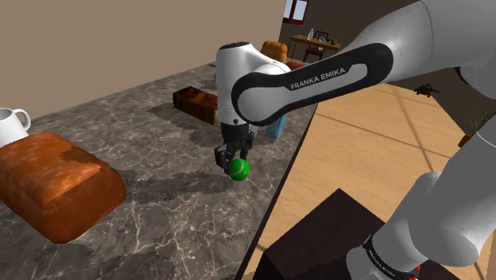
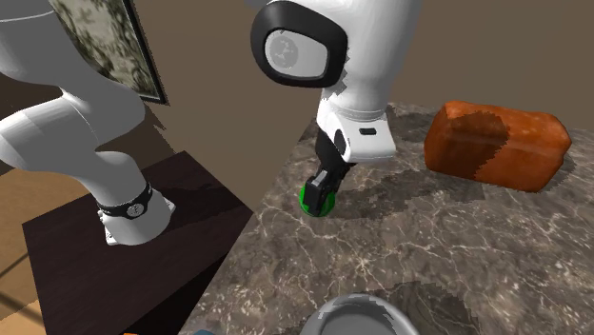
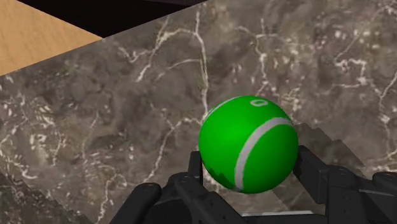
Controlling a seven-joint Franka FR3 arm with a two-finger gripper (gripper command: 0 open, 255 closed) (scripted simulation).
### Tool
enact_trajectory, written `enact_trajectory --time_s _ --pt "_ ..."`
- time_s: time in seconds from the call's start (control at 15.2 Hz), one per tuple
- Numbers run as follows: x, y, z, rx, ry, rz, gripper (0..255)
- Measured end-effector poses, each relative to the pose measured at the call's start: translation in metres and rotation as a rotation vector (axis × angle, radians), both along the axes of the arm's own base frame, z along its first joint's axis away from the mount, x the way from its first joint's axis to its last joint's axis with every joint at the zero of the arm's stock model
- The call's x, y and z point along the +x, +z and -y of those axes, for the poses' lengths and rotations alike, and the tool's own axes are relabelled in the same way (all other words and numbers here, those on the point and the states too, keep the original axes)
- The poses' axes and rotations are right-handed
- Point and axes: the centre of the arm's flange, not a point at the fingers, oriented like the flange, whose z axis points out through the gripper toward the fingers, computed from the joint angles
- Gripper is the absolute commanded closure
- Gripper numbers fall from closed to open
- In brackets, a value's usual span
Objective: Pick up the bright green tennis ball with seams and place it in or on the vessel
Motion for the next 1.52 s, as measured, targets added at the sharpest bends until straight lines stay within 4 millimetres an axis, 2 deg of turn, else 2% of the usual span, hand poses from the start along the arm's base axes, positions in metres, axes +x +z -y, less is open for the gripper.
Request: enact_trajectory --time_s 1.52 --pt "0.001 0.121 0.001 0.0 0.0 0.0 255"
